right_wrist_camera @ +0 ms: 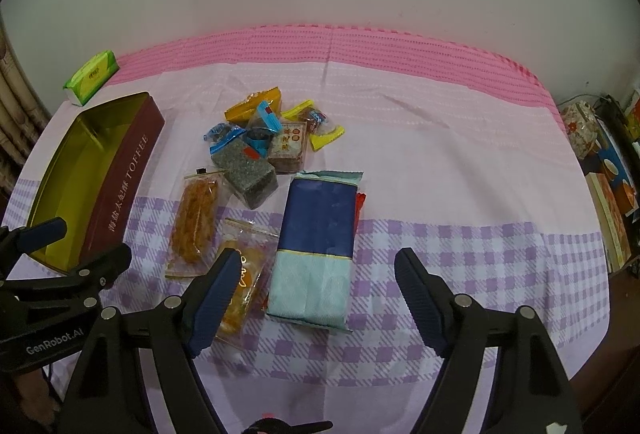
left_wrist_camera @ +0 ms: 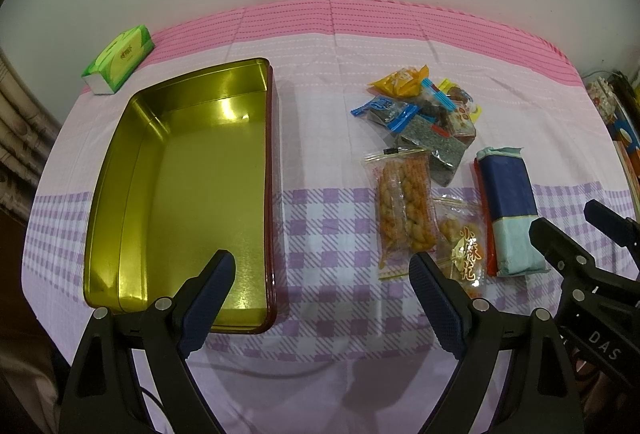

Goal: Organize snacks
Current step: 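Move the right tool toward the blue-and-teal wafer pack, then grasp the blue-and-teal wafer pack with the right tool while the left tool approaches a dough-twist bag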

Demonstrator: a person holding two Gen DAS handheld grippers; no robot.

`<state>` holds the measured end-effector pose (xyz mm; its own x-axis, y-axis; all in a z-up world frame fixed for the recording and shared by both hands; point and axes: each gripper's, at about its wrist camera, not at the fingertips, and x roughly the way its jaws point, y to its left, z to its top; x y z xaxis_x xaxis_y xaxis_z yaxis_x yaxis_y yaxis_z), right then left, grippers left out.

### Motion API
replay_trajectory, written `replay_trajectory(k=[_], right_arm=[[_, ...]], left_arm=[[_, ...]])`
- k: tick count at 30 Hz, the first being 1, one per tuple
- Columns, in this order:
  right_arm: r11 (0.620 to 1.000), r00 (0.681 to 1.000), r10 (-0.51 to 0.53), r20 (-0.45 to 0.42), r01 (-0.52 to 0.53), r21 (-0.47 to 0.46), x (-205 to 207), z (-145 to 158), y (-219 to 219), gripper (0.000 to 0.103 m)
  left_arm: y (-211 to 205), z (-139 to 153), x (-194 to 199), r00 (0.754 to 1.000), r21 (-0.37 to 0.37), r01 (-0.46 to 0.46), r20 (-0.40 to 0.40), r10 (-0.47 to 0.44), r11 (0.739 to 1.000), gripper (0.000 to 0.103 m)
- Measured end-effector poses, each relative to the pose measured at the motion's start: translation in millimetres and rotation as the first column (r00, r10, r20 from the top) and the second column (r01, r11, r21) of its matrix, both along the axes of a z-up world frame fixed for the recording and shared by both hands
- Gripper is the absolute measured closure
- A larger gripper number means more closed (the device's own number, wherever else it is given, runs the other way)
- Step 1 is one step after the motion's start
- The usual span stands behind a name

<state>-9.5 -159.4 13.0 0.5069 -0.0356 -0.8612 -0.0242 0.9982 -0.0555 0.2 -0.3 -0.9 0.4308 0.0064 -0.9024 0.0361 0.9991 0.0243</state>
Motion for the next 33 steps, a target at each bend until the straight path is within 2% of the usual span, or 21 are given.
replay_trajectory(k=[10,18,22,29,31,33], right_arm=[[1.0,1.0,-0.002,-0.015,0.002,0.001,2,-4,1,0.027],[1.0,0.999,-0.007,-0.034,0.007,-0.002,5,-11,-1,0.027],[1.0,0.998,-0.012,-0.062,0.012,0.006,9,-18,-4,0.032],[1.0,0.995,-0.024,-0.096,0.024,0.001,22,-32,-6,0.033],[1.0,0.994,-0.027,-0.105,0.027,0.0,28,-37,-6,0.033],[1.0,0.993,-0.03,-0.112,0.029,-0.007,33,-41,-6,0.033]], left_arm=[[0,-5,5,1.0,-0.002,0.002,0.0,-0.002,1.0,0.014],[9,3,2,1.0,0.013,-0.008,0.008,0.008,1.0,0.014],[17,2,5,0.999,0.006,-0.03,0.013,0.029,1.0,0.014],[23,-1,10,0.999,-0.002,-0.043,-0.019,0.043,0.999,0.014],[23,-1,10,0.999,0.001,-0.04,0.009,0.04,0.999,0.014],[23,-1,11,0.999,0.021,-0.036,0.001,0.036,0.999,0.014]])
